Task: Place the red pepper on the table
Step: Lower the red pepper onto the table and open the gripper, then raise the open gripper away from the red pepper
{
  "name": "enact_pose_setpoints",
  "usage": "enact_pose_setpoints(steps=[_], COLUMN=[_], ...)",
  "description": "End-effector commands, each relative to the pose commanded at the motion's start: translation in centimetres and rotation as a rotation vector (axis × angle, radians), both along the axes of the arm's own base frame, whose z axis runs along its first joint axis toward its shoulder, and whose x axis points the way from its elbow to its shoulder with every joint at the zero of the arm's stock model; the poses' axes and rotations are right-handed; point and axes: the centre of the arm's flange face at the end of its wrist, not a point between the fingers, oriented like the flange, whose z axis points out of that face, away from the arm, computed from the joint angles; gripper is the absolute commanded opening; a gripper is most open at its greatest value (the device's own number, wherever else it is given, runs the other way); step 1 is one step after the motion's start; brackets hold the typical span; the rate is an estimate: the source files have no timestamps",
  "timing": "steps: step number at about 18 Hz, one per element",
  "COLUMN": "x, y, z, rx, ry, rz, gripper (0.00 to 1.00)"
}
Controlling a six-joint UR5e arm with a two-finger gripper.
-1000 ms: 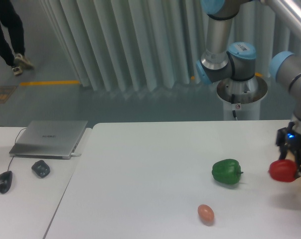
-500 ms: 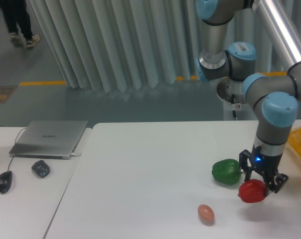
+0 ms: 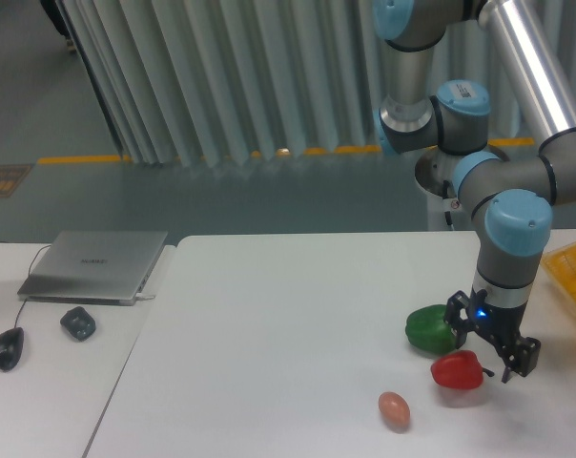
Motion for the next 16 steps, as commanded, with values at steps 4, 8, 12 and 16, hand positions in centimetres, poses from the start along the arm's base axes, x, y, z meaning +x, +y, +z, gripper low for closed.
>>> enact_pose_setpoints(steps=[4,8,12,16], x=[-0.1,-0.4,-0.4,-0.6], y=[-0.3,-1.2,-1.5,-1.4], z=[1.2,2.7,2.8,2.9], rx=[-0.012,-0.033,-0.080,-0.077], ry=[0.037,0.086,0.135,0.137], rz=[0.003,0.011,0.004,-0.010], gripper=[1.00,1.00,1.00,1.00])
